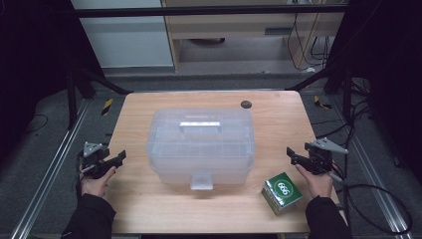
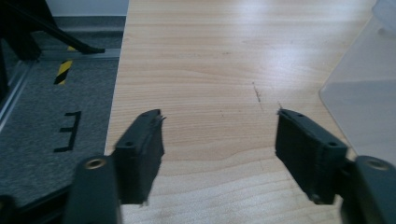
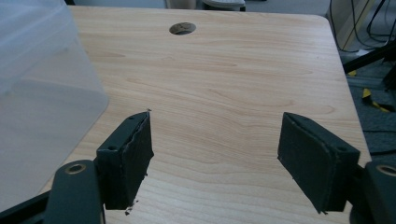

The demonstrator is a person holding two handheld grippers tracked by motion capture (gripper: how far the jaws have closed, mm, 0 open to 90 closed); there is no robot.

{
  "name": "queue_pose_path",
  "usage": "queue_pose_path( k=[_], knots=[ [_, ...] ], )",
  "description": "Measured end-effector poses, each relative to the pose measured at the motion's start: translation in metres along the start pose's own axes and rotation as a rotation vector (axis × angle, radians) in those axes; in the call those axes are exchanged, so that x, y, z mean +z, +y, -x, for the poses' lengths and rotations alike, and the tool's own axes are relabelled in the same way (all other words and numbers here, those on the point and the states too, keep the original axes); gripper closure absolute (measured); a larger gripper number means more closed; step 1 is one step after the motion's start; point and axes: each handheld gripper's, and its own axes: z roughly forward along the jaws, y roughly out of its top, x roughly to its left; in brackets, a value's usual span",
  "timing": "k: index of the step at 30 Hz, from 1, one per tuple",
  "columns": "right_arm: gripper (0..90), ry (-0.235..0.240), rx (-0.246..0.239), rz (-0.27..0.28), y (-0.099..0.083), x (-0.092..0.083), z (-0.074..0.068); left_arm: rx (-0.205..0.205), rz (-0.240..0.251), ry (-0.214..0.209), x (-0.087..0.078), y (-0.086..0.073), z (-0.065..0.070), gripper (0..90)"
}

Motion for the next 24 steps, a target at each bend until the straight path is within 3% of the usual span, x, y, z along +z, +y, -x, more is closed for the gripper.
queue_pose_path(
  k=[8, 11, 12, 14, 17, 18, 24],
  knots=[
    [23.5, -0.013, -0.029, -0.041, -0.006, 0.000, 0.000, 0.060, 0.030, -0.025, 0.005, 0.005, 0.003, 34.0],
    [23.6, -0.002, -0.033, -0.039, -0.007, -0.001, -0.004, 0.073, 0.025, -0.034, 0.007, 0.007, 0.003, 33.1],
    [23.1, 0.029, -0.041, -0.038, -0.005, 0.000, -0.008, 0.075, 0.028, -0.049, 0.007, 0.008, 0.005, 33.0],
    [22.4, 0.030, -0.057, -0.037, -0.003, 0.001, -0.011, 0.106, 0.032, -0.055, 0.002, 0.011, 0.009, 31.9],
    [22.1, 0.048, -0.056, -0.034, -0.001, 0.001, -0.015, 0.121, 0.052, -0.066, -0.002, 0.016, 0.011, 30.2],
    [21.8, 0.047, -0.079, -0.032, 0.000, 0.000, -0.017, 0.124, 0.069, -0.071, -0.006, 0.021, 0.011, 28.4],
    [20.8, 0.044, -0.073, -0.034, 0.001, -0.001, -0.015, 0.145, 0.087, -0.085, -0.013, 0.033, 0.014, 25.2]
  ],
)
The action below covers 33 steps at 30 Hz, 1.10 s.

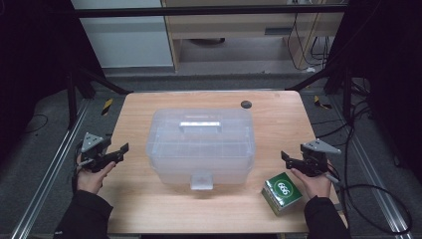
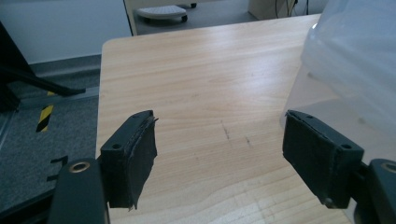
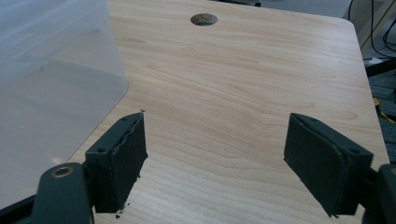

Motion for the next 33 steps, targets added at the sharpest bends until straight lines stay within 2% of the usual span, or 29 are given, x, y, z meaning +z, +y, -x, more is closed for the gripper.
queue_pose_path(
  k=[6, 12, 17, 18, 22, 26, 28, 33],
  knots=[
    [19.9, 0.019, -0.005, -0.002, 0.000, -0.001, -0.002, -0.020, 0.026, -0.020, -0.010, 0.011, 0.002, 23.1],
    [19.9, 0.012, -0.008, 0.006, 0.002, -0.002, -0.001, -0.001, 0.043, -0.025, -0.017, 0.023, 0.010, 22.9],
    [19.9, 0.009, -0.011, 0.007, 0.002, -0.003, -0.001, 0.006, 0.042, -0.039, -0.018, 0.026, 0.013, 22.9],
    [19.8, 0.007, -0.015, 0.008, 0.003, -0.003, -0.002, 0.018, 0.039, -0.042, -0.018, 0.028, 0.014, 22.9],
    [19.8, 0.013, -0.014, 0.012, 0.003, -0.004, -0.002, 0.027, 0.042, -0.060, -0.020, 0.034, 0.015, 23.7],
    [20.1, 0.016, -0.022, 0.006, 0.003, -0.003, -0.003, 0.041, 0.064, -0.082, -0.025, 0.049, 0.015, 25.0],
    [20.4, 0.015, -0.028, 0.003, 0.003, -0.003, -0.003, 0.064, 0.082, -0.083, -0.028, 0.061, 0.017, 25.0],
    [20.6, 0.018, -0.022, -0.001, 0.003, -0.004, -0.004, 0.094, 0.094, -0.080, -0.032, 0.074, 0.022, 25.3]
  ],
)
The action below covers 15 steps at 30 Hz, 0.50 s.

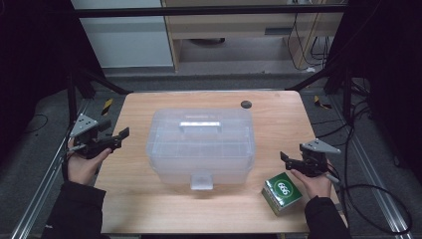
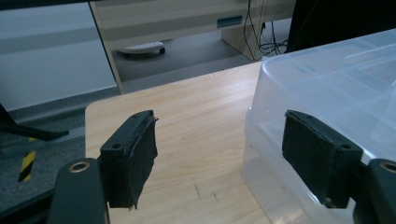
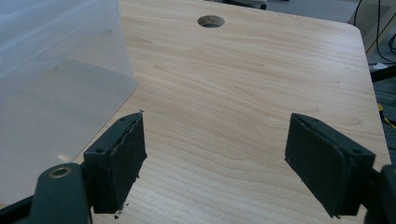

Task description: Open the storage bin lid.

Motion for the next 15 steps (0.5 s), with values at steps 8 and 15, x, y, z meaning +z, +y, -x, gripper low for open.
queue_pose_path(
  k=[8, 15],
  knots=[
    [20.6, -0.001, -0.011, 0.003, 0.000, 0.000, 0.001, 0.056, 0.018, -0.002, -0.001, 0.025, 0.011, 27.1],
    [20.8, 0.006, -0.002, 0.008, 0.002, -0.001, 0.001, 0.100, 0.022, -0.011, 0.003, 0.033, 0.023, 28.0]
  ],
)
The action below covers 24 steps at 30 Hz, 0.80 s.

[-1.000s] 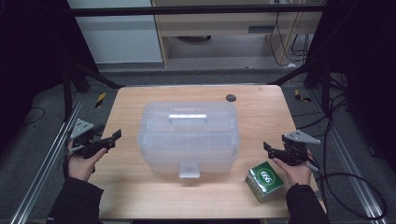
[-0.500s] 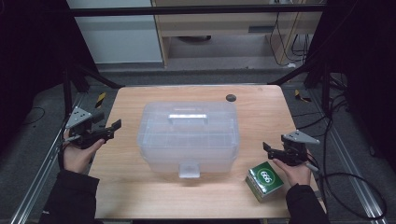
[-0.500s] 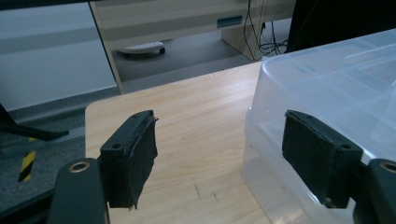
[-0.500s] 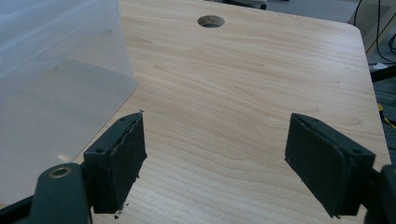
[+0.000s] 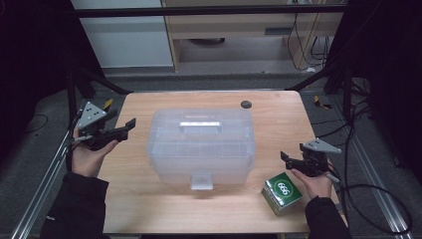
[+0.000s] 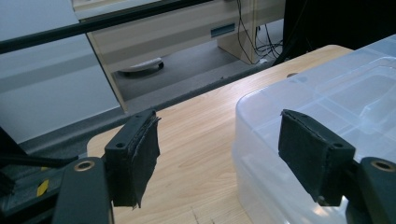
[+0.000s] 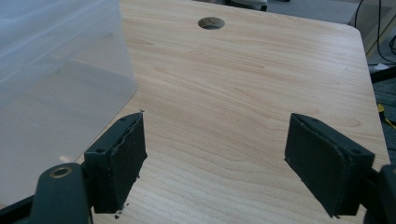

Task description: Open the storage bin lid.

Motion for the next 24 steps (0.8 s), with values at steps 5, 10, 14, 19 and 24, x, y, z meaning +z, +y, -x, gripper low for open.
queue_pose_path(
  k=[5, 10, 14, 19, 24],
  knots=[
    [21.2, 0.007, -0.011, -0.001, 0.001, 0.000, -0.001, 0.038, -0.002, -0.016, 0.003, 0.007, 0.008, 28.3],
    [21.5, 0.011, -0.018, -0.003, 0.001, -0.001, -0.002, 0.091, -0.017, -0.024, 0.005, 0.015, 0.015, 28.8],
    [21.5, 0.008, -0.023, -0.005, 0.001, -0.002, -0.001, 0.138, -0.025, -0.033, 0.004, 0.021, 0.019, 29.0],
    [21.5, 0.003, -0.020, -0.012, 0.000, -0.001, -0.002, 0.204, -0.039, -0.050, 0.002, 0.029, 0.028, 30.9],
    [20.8, 0.004, -0.025, -0.013, 0.001, -0.001, -0.002, 0.243, -0.036, -0.061, 0.002, 0.034, 0.034, 31.9]
  ],
)
